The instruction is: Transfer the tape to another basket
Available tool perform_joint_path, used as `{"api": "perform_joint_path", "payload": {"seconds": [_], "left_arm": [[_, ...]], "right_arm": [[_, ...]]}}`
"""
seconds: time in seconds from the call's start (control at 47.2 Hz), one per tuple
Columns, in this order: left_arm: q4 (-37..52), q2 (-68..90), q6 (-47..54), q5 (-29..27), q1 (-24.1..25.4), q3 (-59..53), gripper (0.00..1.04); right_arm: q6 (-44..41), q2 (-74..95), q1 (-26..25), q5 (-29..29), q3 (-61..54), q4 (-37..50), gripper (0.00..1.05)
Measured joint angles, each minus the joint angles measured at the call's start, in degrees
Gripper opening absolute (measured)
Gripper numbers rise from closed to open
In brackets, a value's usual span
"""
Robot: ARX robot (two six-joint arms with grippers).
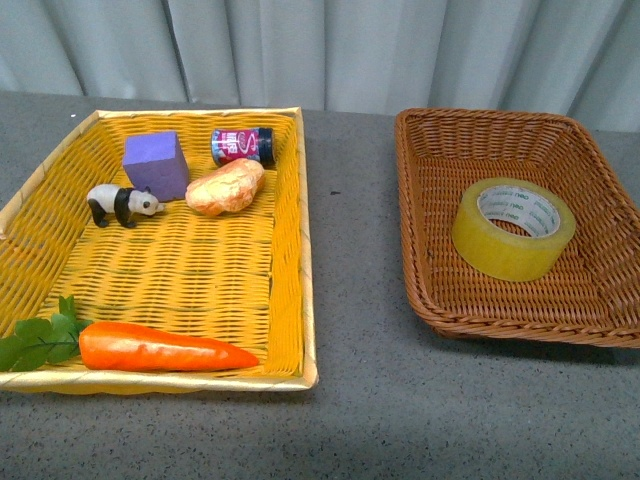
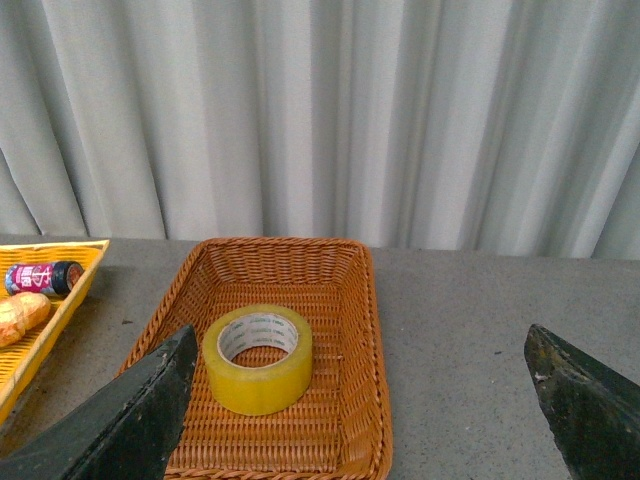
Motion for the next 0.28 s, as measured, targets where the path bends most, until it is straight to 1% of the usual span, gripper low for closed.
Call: {"api": "perform_joint_path", "payload": {"seconds": [0.276], "left_arm": [[0.0,0.0,0.0,0.0,0.0,0.0,0.98]], "right_arm": [[0.0,0.0,0.0,0.0,0.0,0.0,0.96]]}}
